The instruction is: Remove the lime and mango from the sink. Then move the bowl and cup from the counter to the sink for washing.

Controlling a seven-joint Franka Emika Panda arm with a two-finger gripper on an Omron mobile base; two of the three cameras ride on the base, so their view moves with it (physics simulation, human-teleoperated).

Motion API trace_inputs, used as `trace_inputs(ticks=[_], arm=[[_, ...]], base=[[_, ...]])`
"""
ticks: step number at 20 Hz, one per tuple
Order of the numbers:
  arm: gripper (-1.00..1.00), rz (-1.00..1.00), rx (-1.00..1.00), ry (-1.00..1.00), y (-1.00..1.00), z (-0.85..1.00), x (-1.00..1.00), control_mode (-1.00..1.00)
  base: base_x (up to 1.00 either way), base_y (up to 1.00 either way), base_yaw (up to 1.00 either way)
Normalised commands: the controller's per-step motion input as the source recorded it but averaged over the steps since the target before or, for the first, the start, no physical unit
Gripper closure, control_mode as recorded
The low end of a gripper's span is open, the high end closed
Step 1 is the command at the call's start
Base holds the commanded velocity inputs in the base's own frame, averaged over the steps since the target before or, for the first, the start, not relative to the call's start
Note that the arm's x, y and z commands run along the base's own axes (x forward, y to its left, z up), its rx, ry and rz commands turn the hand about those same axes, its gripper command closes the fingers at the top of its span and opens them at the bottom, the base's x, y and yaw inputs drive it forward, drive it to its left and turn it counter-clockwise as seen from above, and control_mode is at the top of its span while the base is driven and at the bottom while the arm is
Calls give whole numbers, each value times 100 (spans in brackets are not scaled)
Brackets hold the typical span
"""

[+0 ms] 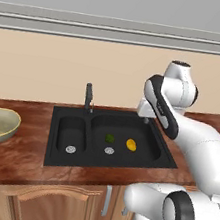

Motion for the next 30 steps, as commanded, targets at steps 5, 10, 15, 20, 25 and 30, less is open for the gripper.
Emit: trace_inputs(ticks=[5,10,15,20,25,30], arm=[[-100,-1,0,-10,0,-19,1,-100],[-100,0,0,-1,0,-20,5,-100],[-100,0,0,0,0,-20,8,-100],[-100,0,-1,5,0,-20,10,-100],[-100,0,-2,4,0,-19,9,-100],[-100,0,-3,1,0,-17,9,-100]], base=[[0,0,0],[0,0,0],[0,0,0],[0,0,0],[0,0,0],[0,0,0]])
